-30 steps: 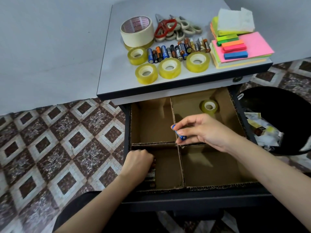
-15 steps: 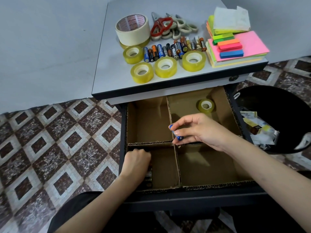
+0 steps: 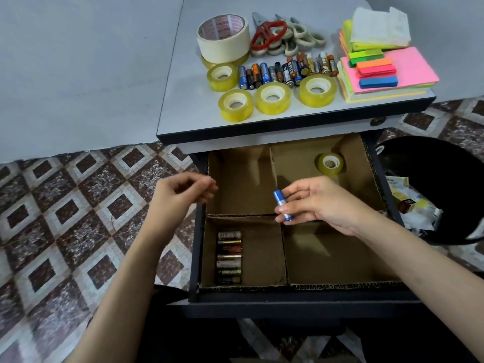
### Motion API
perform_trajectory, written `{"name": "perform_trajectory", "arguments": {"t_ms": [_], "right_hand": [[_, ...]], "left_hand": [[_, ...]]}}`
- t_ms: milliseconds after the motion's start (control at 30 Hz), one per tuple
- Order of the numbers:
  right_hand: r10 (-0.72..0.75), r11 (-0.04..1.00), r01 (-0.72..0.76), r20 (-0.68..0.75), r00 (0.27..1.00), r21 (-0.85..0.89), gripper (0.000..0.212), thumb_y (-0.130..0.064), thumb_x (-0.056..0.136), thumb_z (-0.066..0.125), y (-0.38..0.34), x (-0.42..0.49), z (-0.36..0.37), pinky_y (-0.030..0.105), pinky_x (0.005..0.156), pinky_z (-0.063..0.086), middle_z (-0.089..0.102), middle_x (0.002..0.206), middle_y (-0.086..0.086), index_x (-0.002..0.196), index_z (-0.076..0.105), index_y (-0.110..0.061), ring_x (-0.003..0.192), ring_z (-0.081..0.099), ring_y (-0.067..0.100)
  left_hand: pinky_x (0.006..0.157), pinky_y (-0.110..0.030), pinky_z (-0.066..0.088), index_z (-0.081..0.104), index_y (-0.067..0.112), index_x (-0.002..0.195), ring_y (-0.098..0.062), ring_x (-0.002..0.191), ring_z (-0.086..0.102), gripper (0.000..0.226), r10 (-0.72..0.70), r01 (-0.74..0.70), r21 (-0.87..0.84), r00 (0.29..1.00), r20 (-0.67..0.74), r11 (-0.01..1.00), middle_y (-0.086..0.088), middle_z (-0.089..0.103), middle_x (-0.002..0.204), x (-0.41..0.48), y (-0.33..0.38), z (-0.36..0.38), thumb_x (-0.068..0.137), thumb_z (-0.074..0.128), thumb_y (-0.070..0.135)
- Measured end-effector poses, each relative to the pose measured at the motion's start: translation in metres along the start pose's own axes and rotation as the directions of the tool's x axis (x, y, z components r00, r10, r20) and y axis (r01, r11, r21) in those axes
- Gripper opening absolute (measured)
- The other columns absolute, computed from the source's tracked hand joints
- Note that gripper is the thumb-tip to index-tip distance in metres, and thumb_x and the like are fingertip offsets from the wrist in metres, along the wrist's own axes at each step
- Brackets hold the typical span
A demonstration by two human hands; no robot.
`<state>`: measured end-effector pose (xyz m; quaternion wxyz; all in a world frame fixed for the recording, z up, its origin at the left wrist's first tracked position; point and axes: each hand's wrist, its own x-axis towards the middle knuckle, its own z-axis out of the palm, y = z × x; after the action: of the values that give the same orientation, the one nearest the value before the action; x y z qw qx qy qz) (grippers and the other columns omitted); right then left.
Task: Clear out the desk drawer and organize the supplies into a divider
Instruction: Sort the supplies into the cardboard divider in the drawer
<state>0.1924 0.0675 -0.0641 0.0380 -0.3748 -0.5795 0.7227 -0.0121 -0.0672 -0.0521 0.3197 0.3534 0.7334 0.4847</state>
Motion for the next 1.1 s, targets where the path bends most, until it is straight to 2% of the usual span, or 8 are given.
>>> {"name": "perform_trajectory", "arguments": {"t_ms": [67, 300, 467, 533, 633, 833, 933, 1100], "right_hand": [[0.02, 0.999, -0.019, 0.012, 1.0, -0.045, 0.027, -0.001, 0.077, 0.069, 0.002, -0.001, 0.003, 0.028, 0.064, 0.059, 0.071, 0.092, 0.015, 0.104, 0.063, -0.004, 0.074, 0.071, 0.022], [0.082, 0.976, -0.076, 0.02, 0.996, -0.204, 0.022, -0.001, 0.075, 0.069, -0.001, -0.004, 0.0, 0.018, 0.058, 0.055, 0.072, 0.089, 0.014, 0.096, 0.068, -0.006, 0.073, 0.07, 0.015], [0.032, 0.936, 0.0, 0.086, 0.996, -0.353, 0.018, -0.002, 0.076, 0.07, -0.012, -0.011, 0.033, 0.016, 0.055, 0.053, 0.071, 0.079, 0.009, 0.087, 0.067, -0.016, 0.061, 0.068, 0.009], [0.021, 0.834, 0.07, 0.159, 0.987, -0.547, 0.018, -0.01, 0.079, 0.071, -0.007, -0.009, 0.053, 0.017, 0.06, 0.054, 0.069, 0.08, 0.002, 0.092, 0.067, -0.02, 0.063, 0.065, 0.006], [0.057, 0.589, 0.184, 0.267, 0.962, -0.787, 0.022, -0.023, 0.084, 0.069, 0.009, 0.005, 0.083, 0.012, 0.07, 0.044, 0.061, 0.088, -0.009, 0.106, 0.068, -0.023, 0.082, 0.06, 0.005], [0.259, 0.367, 0.085, 0.19, 0.947, -0.926, 0.033, -0.012, 0.087, 0.062, 0.033, 0.029, 0.101, 0.028, 0.084, 0.05, 0.048, 0.117, 0.009, 0.119, 0.057, -0.009, 0.098, 0.055, 0.022], [0.292, 0.321, 0.085, 0.184, 0.938, -0.943, 0.026, -0.006, 0.087, 0.059, 0.041, 0.033, 0.103, 0.025, 0.075, 0.045, 0.05, 0.114, 0.012, 0.112, 0.058, -0.005, 0.09, 0.054, 0.023], [0.316, 0.325, 0.106, 0.213, 0.924, -0.94, 0.031, 0.001, 0.089, 0.053, 0.044, 0.036, 0.104, 0.021, 0.073, 0.04, 0.052, 0.116, 0.014, 0.12, 0.055, -0.003, 0.09, 0.053, 0.024]], "left_hand": [[0.071, -0.019, 0.054, 0.067, 0.012, 0.084, -0.01, 0.076, 0.066, 0.012, -0.031, 0.025, -0.068, 0.995, -0.093, 0.997, 0.001, 0.071, 0.079, 0.009, -0.009, -0.002, 0.089, 0.057, 0.012], [0.081, -0.032, 0.054, 0.069, 0.022, 0.083, -0.017, 0.082, 0.066, 0.009, 0.063, -0.05, 0.166, 0.995, -0.071, 0.985, -0.002, 0.071, 0.083, 0.03, -0.033, 0.012, 0.088, 0.061, 0.019], [0.073, -0.019, 0.05, 0.07, 0.018, 0.088, -0.01, 0.08, 0.064, 0.008, 0.124, -0.115, 0.253, 0.992, -0.022, 0.961, 0.005, 0.068, 0.08, 0.034, -0.035, 0.017, 0.088, 0.063, 0.022], [0.071, -0.016, 0.048, 0.07, 0.018, 0.087, -0.009, 0.078, 0.063, 0.008, 0.132, -0.122, 0.27, 0.991, -0.018, 0.955, 0.009, 0.066, 0.076, 0.035, -0.036, 0.016, 0.087, 0.064, 0.023], [0.073, -0.017, 0.048, 0.07, 0.018, 0.087, -0.008, 0.078, 0.062, 0.008, 0.13, -0.122, 0.276, 0.992, -0.009, 0.953, 0.012, 0.064, 0.074, 0.034, -0.036, 0.017, 0.087, 0.063, 0.023], [0.069, -0.014, 0.046, 0.071, 0.015, 0.088, -0.005, 0.075, 0.06, 0.011, 0.123, -0.115, 0.276, 0.992, -0.013, 0.954, 0.008, 0.065, 0.074, 0.036, -0.038, 0.017, 0.087, 0.063, 0.023], [0.067, -0.01, 0.045, 0.072, 0.015, 0.088, -0.002, 0.073, 0.059, 0.011, 0.126, -0.12, 0.284, 0.992, -0.006, 0.951, 0.009, 0.065, 0.075, 0.038, -0.04, 0.018, 0.087, 0.064, 0.022], [0.064, -0.005, 0.043, 0.072, 0.013, 0.087, 0.0, 0.07, 0.058, 0.011, 0.138, -0.127, 0.286, 0.99, -0.018, 0.95, 0.012, 0.062, 0.071, 0.039, -0.042, 0.019, 0.087, 0.064, 0.021]]}}
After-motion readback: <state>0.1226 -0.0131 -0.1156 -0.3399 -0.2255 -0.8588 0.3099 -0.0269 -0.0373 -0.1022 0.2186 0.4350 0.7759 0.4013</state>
